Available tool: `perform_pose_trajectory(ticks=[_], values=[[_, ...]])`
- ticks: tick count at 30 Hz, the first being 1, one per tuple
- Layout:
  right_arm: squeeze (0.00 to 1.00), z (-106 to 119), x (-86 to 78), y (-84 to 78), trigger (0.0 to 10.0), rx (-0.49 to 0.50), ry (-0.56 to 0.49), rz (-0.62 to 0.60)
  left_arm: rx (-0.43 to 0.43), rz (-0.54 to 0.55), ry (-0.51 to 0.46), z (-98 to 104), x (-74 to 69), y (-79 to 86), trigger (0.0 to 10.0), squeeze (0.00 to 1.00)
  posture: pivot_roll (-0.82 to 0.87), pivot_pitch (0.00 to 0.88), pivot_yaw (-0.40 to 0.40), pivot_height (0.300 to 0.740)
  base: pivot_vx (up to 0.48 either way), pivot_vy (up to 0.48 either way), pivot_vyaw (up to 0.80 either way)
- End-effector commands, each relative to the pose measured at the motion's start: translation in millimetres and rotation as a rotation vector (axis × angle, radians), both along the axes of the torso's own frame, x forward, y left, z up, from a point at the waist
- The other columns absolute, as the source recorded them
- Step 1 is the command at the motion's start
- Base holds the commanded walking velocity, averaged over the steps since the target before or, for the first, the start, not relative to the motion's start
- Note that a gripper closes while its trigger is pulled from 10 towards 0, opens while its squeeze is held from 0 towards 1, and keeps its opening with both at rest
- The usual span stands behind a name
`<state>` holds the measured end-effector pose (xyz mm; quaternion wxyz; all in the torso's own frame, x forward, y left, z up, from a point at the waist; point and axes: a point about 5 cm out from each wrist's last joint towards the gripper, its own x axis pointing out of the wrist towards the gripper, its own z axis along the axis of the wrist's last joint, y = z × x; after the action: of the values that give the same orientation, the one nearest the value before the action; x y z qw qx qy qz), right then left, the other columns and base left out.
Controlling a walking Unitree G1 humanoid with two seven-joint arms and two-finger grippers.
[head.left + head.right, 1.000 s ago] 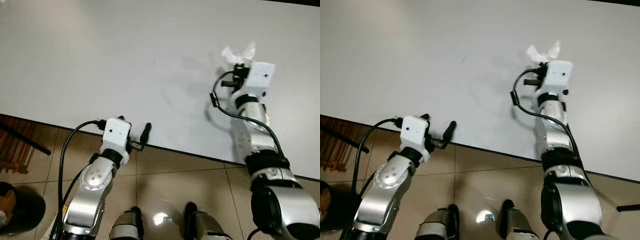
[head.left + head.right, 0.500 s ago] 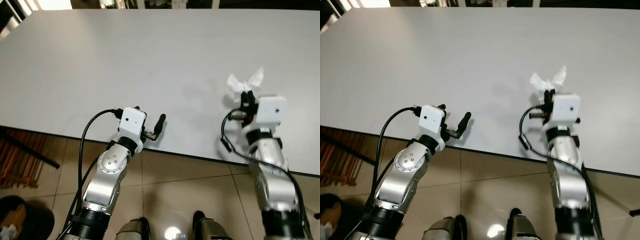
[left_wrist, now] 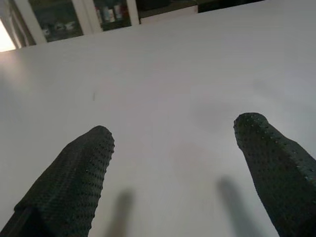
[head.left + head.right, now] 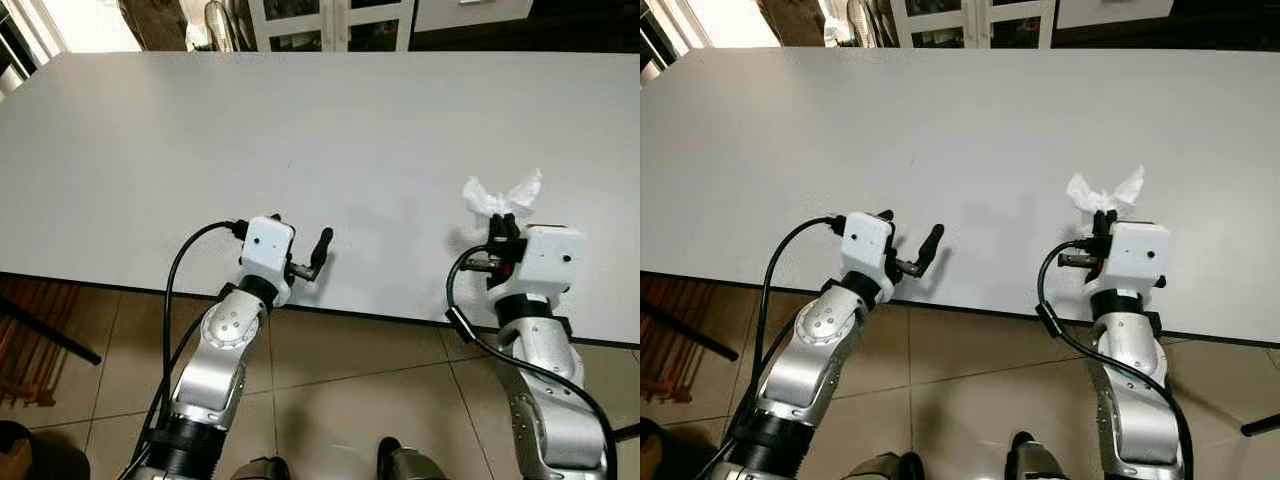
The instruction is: Picking trash to rubbish bin
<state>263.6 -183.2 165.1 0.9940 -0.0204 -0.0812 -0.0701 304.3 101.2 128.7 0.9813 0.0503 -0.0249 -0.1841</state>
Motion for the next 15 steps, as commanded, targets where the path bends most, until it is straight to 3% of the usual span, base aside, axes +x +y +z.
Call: perform_pose_trajectory(ticks=[1, 15], values=[[0.00, 4, -3.4, -2.7, 0.0, -0.006, 0.001, -0.018, 0.000, 0.032, -0.004, -2, -0.7, 7.5, 10.0, 0.00, -0.07, 0.109, 0.063, 0.740, 0.000, 0.000, 0.00], [0.00, 10, 7.2, 11.0, 0.0, -0.031, 0.025, 0.096, -0.026, 0.060, -0.011, -4, 1.3, -2.1, 10.0, 0.00, -0.08, 0.093, 0.003, 0.740, 0.000, 0.000, 0.00]])
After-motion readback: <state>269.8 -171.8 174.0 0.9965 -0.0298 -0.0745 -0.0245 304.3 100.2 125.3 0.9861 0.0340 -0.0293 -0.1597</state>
